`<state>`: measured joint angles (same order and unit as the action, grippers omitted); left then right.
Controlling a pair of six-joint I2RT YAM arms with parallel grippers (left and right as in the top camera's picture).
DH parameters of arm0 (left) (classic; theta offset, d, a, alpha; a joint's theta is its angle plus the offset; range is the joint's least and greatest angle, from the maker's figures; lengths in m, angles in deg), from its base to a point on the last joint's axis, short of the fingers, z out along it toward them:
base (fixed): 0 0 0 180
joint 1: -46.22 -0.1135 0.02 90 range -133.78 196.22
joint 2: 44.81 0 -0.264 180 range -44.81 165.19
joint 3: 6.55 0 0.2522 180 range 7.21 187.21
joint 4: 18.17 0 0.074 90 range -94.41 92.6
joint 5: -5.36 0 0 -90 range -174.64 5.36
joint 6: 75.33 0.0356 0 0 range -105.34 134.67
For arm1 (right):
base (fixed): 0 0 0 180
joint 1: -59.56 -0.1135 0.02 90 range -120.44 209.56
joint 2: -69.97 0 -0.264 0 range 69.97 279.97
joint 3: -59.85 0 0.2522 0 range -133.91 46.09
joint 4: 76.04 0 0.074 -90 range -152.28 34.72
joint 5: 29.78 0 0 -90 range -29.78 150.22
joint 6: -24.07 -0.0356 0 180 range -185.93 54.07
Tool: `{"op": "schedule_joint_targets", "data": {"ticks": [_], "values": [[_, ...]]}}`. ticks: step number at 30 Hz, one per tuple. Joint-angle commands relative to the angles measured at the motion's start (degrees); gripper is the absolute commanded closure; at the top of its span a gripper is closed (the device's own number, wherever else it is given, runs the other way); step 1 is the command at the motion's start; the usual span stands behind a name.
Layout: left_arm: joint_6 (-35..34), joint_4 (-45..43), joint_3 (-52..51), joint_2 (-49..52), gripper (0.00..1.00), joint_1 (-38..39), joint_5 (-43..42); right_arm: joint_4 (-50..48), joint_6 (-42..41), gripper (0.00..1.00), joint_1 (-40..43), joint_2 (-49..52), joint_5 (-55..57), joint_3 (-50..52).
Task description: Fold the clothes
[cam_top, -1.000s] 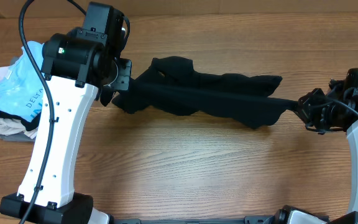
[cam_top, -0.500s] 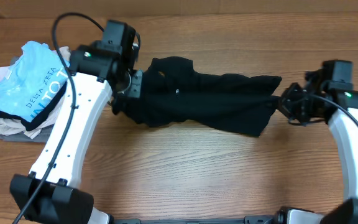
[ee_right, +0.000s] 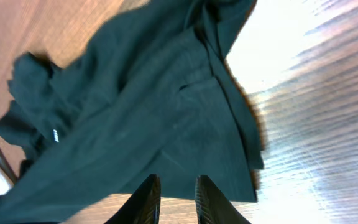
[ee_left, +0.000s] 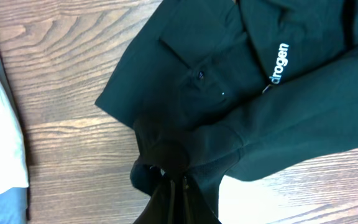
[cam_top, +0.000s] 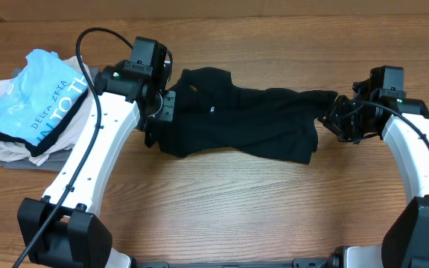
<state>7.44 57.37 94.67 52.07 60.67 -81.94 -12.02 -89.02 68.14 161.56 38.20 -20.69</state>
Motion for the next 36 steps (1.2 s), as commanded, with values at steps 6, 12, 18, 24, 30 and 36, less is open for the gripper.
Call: {"op": "schedule_joint_targets", "data": {"ticks": [6,12,18,24,30,36], "values": [[0.83,-1.03,-0.57,0.15,0.96,-0.5,-1.05,-8.41,3.65,0.76,-0.28,-0.04,3.04,6.99],[0.87,-0.98,-0.57,0.15,0.96,-0.5,-1.05,-20.85,3.63,0.76,-0.31,1.73,1.05,13.55],[0.85,-0.98,-0.57,0.15,0.96,-0.5,-1.09,-27.69,3.67,0.67,-0.72,7.21,-2.8,14.64],[0.85,-0.96,-0.57,0.15,0.96,-0.5,-1.25,-30.42,3.65,0.65,-2.4,10.88,-4.83,14.64],[0.85,-0.98,-0.57,0.15,0.96,-0.5,-1.25,-31.78,6.1,0.7,-2.47,10.86,-11.15,14.53],[1.05,-0.96,-0.57,0.15,0.96,-0.5,-1.25,-31.95,6.84,0.75,-2.47,10.45,-12.2,13.53]]}}
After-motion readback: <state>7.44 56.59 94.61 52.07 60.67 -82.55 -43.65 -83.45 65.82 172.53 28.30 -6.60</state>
